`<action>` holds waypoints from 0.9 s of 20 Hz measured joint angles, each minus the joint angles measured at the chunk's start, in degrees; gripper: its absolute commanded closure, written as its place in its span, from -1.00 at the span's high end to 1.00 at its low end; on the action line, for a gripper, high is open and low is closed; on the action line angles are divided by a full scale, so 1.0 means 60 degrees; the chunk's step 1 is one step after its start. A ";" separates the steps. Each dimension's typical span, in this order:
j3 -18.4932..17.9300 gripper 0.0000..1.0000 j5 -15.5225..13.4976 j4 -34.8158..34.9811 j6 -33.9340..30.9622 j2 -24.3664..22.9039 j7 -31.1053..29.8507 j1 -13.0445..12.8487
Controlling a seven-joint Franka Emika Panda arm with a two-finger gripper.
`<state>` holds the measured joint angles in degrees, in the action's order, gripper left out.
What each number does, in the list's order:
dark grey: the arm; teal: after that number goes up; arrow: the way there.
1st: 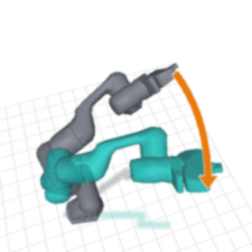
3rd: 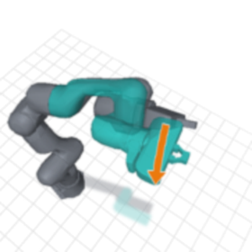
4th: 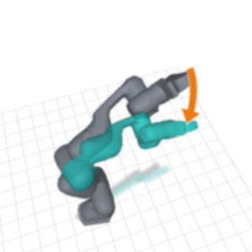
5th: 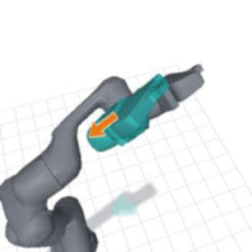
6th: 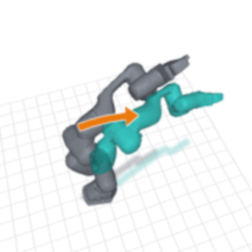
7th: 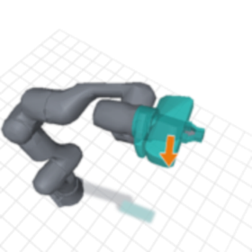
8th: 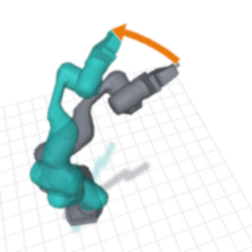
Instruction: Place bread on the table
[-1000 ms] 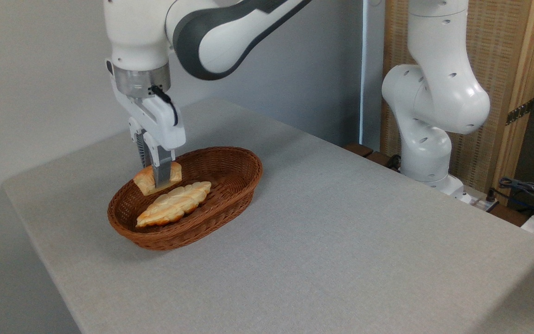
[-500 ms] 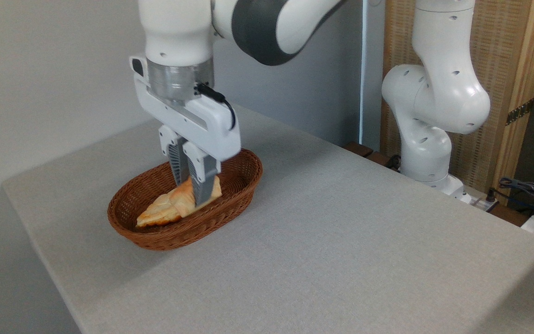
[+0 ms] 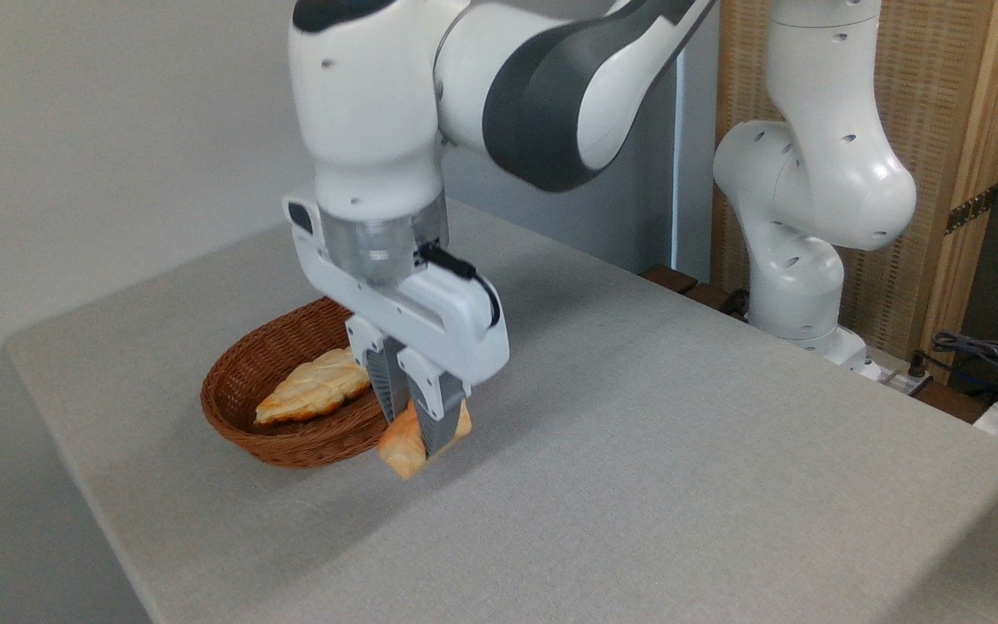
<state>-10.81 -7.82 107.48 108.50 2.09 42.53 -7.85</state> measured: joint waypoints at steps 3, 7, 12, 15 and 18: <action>0.0000 0.99 0.0104 0.0000 0.0000 0.0338 0.0000 -0.0016; 0.0000 1.00 0.0115 -0.0002 0.0009 0.0531 0.0000 -0.0028; 0.0000 1.00 0.0122 -0.0002 0.0010 0.0623 0.0000 -0.0034; 0.0001 1.00 0.0127 -0.0004 0.0017 0.0647 0.0000 -0.0039; 0.0000 1.00 0.0133 -0.0029 0.0018 0.0647 0.0001 -0.0040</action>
<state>-10.81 -7.02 107.31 108.60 5.97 42.54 -8.08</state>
